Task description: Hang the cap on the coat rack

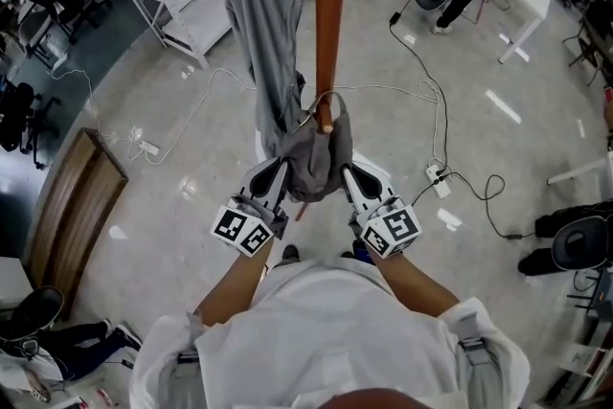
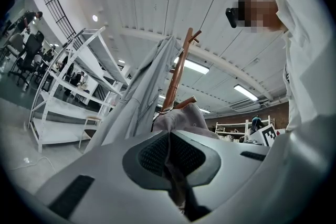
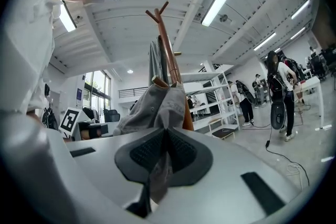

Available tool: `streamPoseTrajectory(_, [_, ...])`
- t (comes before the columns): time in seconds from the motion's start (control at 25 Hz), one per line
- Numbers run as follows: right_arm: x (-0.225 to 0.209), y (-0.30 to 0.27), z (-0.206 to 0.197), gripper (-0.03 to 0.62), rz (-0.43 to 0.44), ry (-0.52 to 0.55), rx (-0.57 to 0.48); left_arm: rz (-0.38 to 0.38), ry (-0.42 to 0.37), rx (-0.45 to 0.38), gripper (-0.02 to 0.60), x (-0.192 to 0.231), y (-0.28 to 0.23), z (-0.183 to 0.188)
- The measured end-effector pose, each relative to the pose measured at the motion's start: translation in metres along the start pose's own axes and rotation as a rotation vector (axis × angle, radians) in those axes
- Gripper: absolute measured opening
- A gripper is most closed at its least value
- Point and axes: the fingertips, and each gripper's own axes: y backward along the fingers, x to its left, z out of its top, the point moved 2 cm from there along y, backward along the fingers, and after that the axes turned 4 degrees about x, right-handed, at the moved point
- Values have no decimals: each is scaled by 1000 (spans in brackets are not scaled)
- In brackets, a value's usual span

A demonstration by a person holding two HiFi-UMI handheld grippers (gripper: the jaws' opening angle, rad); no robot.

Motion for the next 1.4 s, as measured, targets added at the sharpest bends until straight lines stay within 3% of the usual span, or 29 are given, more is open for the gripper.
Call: streamPoseTrajectory(1.4, [-16,-14,-33,31,-5,-41,104,-7,94,79,26,24,-8,-39])
